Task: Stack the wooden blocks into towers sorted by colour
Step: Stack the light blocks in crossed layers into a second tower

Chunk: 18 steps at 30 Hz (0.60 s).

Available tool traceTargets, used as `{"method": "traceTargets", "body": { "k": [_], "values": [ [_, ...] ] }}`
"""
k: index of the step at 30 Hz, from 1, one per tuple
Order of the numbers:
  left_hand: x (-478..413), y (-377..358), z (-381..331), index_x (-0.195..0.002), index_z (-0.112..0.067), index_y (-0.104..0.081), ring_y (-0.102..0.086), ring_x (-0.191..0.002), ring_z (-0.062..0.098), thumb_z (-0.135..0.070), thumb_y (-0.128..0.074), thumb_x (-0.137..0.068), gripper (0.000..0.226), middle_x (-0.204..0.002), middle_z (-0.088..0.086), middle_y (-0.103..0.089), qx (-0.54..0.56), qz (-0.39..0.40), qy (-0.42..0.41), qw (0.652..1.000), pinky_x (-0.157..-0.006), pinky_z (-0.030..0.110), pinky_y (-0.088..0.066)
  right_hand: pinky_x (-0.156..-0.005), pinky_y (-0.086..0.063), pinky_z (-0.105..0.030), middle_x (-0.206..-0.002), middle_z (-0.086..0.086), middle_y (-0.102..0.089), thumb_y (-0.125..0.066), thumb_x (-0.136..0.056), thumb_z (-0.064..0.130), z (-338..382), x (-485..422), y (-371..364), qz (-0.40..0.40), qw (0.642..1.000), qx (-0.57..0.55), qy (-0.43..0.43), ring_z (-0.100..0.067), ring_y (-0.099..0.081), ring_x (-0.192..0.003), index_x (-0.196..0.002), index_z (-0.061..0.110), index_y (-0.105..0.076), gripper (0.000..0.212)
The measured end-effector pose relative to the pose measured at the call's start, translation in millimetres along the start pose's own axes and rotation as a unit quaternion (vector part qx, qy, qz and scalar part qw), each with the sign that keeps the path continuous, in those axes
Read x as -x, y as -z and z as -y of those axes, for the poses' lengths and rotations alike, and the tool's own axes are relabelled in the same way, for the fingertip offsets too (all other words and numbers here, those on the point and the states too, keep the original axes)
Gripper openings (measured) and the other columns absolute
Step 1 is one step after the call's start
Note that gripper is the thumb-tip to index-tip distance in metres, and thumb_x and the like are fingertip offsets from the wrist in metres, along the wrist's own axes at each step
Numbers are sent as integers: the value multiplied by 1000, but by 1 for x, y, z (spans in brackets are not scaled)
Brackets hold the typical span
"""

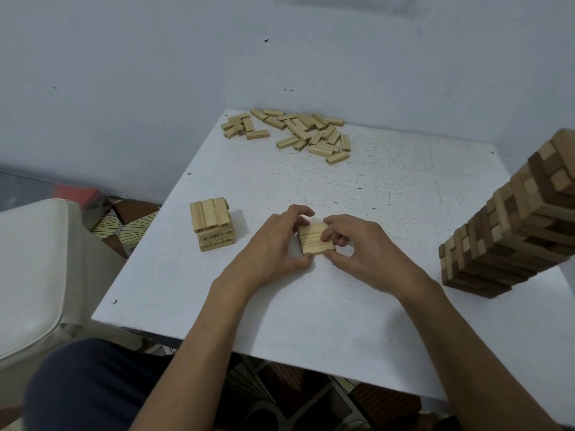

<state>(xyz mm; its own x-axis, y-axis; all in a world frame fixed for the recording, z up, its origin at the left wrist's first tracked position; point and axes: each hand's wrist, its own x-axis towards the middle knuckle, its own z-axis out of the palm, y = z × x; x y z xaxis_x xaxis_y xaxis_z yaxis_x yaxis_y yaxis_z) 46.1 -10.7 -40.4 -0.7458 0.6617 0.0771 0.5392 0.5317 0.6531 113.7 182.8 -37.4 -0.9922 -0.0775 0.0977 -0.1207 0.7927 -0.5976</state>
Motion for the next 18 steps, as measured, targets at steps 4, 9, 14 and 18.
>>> {"method": "traceTargets", "body": {
  "k": [4, 9, 14, 18],
  "values": [
    [8, 5, -10, -134, -25, -42, -47, -112, 16, -28, -73, -79, 64, -124, -5, -57, -21, -15, -10, 1000, -95, 30, -40, -77, -42, -13, -113, 9, -58, -75, -81, 23, 6, 0, 5, 12, 1000, -5, 6, 3, -53, -91, -100, 26, -62, 23],
    [25, 35, -25, -135, -27, -40, -46, -112, 17, -29, -69, -78, 64, -122, -8, -58, -84, -72, -24, 994, -92, 28, -35, -77, -36, -12, -113, 16, -56, -75, -79, 29, 33, -10, 18, 10, 999, -6, 52, 1, -49, -96, -102, 31, -62, 27],
    [42, 78, -15, -132, -30, -42, -48, -111, 15, -35, -68, -75, 63, -121, -12, -59, -99, -125, -3, 987, -91, 27, -31, -79, -35, -13, -113, 14, -56, -74, -80, 31, 73, -39, 16, -6, 993, 9, 119, -9, -46, -95, -104, 29, -62, 27],
    [55, 103, 11, -129, -32, -43, -50, -109, 14, -38, -65, -70, 63, -119, -18, -60, -79, -156, 34, 984, -93, 31, -31, -80, -35, -18, -110, 11, -56, -74, -79, 31, 97, -71, -3, 2, 988, 7, 154, -9, -44, -93, -103, 26, -62, 28]
  ]
}}
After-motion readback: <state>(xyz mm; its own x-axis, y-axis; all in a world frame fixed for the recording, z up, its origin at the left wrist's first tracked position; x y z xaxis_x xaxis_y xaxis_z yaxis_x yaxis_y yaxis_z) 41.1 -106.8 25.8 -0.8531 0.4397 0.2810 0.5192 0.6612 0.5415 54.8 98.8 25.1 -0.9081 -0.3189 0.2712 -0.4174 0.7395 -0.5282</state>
